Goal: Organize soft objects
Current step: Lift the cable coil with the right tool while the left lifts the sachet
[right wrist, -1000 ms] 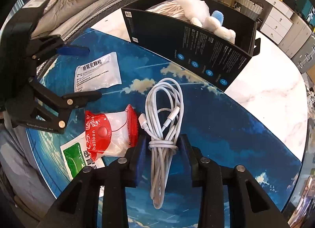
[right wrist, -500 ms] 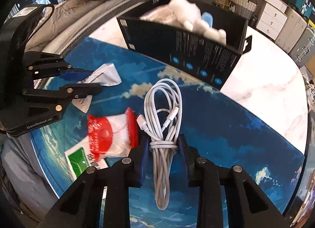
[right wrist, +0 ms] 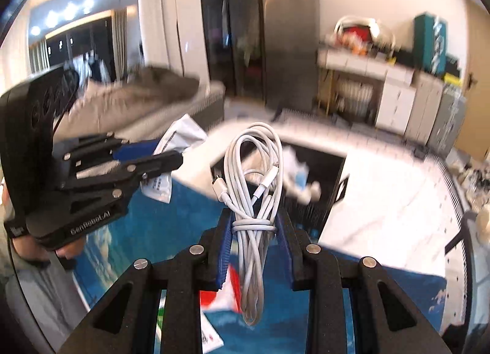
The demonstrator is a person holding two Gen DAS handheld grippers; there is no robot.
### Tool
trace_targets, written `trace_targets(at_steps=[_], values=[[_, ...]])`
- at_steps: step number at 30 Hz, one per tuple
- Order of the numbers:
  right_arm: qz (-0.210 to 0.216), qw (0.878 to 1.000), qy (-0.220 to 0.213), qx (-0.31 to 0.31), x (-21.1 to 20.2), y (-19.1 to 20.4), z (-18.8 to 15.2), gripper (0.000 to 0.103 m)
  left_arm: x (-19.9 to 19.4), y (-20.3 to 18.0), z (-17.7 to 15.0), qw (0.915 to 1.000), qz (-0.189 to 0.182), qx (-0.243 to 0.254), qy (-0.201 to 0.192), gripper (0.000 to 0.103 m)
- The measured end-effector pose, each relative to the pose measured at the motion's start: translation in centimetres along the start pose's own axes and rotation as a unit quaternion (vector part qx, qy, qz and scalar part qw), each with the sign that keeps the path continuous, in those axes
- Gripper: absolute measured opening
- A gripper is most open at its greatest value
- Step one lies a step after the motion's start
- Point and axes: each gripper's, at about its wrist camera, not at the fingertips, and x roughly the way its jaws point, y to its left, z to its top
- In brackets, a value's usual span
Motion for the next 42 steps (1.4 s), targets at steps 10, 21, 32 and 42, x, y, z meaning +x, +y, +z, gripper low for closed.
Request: trace_targets(at_steps=[10, 21, 32, 42], values=[[-0.026, 0.995, -0.093, -0.019, -2.6, 2.5, -2.5, 0.028, -2.9, 1.1, -2.4, 0.9953, 0.041, -0.011, -0.087, 0.018], [-0.028, 0.995, -0.098, 0.001, -2.1, 1.6, -2.4, 0.028, -3.3, 0.7, -1.6, 0.9945, 0.036, -0.03, -0.094, 0.018], [-0.02, 0.993, -0.113, 0.021, -2.1, 1.4, -0.1, 0.028, -4.7, 0.8, 0.9, 0.9906, 0.032, -0.042, -0.126, 0.018], [-0.028, 0.988, -0.149, 0.036, -3.4, 1.0, 4.2, 0.028, -5.1, 2.8, 4.7, 0.9839, 0.038, -0.077, -0.157, 0.018]])
